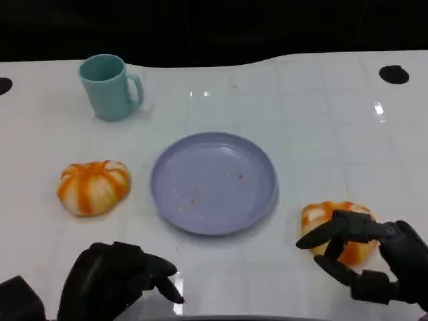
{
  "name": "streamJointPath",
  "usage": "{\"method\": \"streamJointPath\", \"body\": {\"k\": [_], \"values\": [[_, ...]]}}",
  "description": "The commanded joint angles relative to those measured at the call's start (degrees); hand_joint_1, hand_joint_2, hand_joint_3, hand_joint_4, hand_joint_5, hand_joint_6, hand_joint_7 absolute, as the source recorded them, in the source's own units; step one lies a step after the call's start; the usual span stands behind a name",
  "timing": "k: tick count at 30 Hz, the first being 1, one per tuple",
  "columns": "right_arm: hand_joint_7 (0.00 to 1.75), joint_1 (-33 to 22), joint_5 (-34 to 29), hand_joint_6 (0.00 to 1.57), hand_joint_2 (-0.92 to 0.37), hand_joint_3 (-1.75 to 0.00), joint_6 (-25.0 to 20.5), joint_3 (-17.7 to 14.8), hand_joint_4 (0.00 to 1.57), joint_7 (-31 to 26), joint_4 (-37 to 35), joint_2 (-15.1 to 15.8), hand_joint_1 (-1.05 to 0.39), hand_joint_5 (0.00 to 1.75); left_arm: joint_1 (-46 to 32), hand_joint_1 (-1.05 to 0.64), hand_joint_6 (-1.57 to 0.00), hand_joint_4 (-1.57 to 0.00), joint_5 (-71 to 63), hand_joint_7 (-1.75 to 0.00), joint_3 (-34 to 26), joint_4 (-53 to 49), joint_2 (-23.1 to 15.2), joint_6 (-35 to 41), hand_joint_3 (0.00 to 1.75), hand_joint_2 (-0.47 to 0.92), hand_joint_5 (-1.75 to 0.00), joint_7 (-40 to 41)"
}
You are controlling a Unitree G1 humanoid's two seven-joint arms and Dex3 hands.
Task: Grasp the bread from the table and place it into the plate.
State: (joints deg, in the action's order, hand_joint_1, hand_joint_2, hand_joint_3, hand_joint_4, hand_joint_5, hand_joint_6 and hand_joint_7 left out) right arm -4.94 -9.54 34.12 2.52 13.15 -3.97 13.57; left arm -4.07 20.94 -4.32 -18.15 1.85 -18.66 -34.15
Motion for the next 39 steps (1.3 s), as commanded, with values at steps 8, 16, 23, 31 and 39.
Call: {"method": "streamJointPath", "body": {"k": [8,16,23,31,39], "values": [[0.04,0.23,-16.63,0.51,-0.92,-0.09,-7.07,-1.69,0.29,-2.30,9.91,9.27,-0.59,0.55,-0.38,-0.97,-1.57,-1.22,0.11,-0.01,-0.07,0.55,-0.74,-0.01,0.00,0.89,-0.93,-0.09],[0.01,-0.19,-26.00,0.32,-0.91,-0.04,-14.96,-1.94,0.14,0.18,18.42,14.53,-0.62,0.31,-0.63,-0.95,-1.57,-1.21,0.16,-0.01,0.28,1.14,-0.44,0.39,0.00,0.88,-0.94,0.06],[0.01,1.93,-34.85,0.33,-0.90,-0.01,-20.72,1.12,0.15,1.82,19.89,16.52,-0.59,0.29,-0.75,-0.95,-1.56,-1.21,-0.17,-0.01,0.46,1.72,-0.33,0.91,0.00,0.89,-0.94,0.50],[0.03,7.49,-40.20,0.42,-0.87,0.00,-22.38,6.38,0.25,0.06,12.13,16.78,-0.54,0.28,-1.11,-0.97,-1.56,-1.21,-0.49,-0.01,0.84,2.45,-0.02,1.21,0.00,0.90,-0.95,1.26],[0.02,12.21,-42.46,0.48,-0.85,0.00,-25.46,10.95,0.32,-1.29,6.43,15.32,-0.48,0.22,-1.14,-0.97,-1.56,-1.22,-0.81,-0.01,1.14,2.21,0.32,0.64,0.00,0.90,-0.94,1.40]]}}
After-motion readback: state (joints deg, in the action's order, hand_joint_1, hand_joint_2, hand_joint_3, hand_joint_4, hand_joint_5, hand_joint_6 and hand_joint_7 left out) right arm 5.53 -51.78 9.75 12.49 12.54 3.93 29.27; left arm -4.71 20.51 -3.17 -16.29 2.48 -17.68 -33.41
